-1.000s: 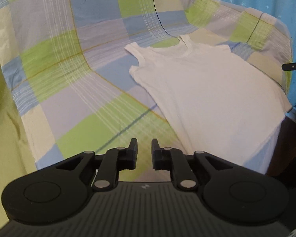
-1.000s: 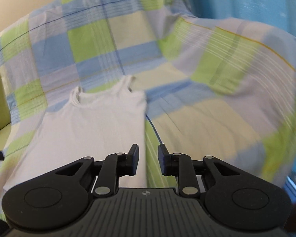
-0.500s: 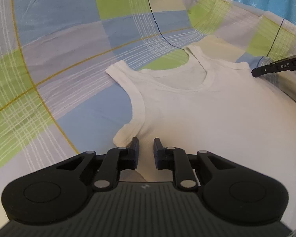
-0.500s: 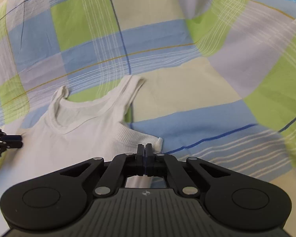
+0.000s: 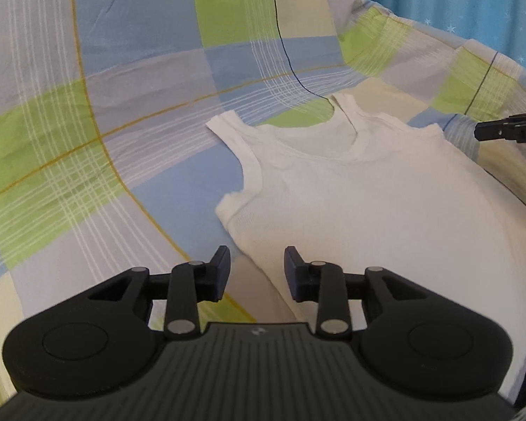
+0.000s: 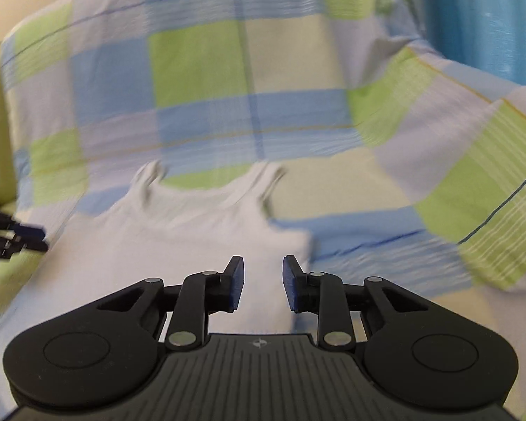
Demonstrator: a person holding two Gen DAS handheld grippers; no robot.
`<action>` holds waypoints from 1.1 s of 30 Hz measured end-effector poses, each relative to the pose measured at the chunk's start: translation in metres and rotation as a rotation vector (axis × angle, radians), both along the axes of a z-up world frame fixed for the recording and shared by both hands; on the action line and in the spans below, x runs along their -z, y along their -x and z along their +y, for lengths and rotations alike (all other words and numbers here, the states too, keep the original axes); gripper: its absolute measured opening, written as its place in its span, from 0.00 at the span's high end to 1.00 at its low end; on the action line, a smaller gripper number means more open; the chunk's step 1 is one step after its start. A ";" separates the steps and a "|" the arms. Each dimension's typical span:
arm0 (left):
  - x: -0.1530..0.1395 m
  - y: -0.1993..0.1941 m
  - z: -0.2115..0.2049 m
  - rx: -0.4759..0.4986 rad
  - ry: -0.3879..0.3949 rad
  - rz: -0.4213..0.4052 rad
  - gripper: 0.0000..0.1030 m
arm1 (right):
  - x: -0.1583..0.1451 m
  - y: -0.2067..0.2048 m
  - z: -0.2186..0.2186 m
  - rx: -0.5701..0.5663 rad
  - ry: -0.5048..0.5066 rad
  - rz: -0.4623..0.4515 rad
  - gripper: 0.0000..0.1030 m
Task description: Fold clothes
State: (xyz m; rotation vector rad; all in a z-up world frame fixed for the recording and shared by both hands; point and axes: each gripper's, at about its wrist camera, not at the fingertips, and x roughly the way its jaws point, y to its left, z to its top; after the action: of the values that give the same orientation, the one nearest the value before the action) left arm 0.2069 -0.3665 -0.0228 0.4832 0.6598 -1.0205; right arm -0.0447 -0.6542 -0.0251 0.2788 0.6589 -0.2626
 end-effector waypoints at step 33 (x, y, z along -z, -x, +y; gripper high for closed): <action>0.027 0.159 0.123 0.503 -0.093 -0.351 0.61 | 0.008 -0.014 0.276 -0.765 0.485 0.163 0.73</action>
State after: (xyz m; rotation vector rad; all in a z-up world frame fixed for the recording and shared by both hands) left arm 0.0476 -0.2437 -0.0500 0.9162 0.2725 -1.3367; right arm -0.0302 -0.3778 -0.0332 -0.4660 0.7936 0.2956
